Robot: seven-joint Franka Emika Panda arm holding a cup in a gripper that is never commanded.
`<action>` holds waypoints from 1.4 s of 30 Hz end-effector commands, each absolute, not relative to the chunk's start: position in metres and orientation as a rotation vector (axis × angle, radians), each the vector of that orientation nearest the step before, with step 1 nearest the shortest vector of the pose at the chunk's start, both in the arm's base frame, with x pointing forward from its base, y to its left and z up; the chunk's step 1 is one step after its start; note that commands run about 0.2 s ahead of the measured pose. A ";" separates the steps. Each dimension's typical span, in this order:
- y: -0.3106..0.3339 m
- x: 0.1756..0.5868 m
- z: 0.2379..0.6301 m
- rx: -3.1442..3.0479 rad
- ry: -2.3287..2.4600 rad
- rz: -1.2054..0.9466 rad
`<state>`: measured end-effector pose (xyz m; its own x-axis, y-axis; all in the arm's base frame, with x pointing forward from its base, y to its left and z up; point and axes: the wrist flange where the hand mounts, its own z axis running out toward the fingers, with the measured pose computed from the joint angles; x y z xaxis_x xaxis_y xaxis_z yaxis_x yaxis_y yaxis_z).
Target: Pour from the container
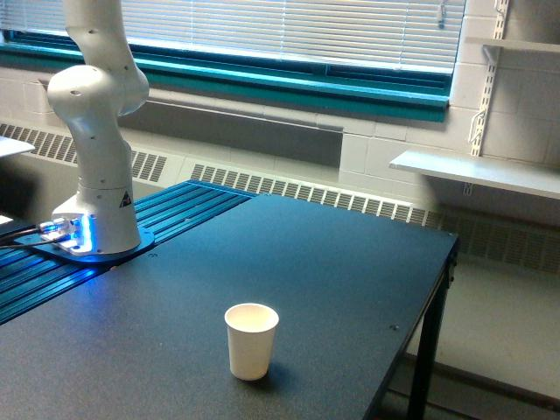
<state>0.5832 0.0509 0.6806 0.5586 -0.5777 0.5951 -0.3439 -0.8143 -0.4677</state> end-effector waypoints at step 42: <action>-0.060 0.536 0.600 -2.543 1.077 -1.083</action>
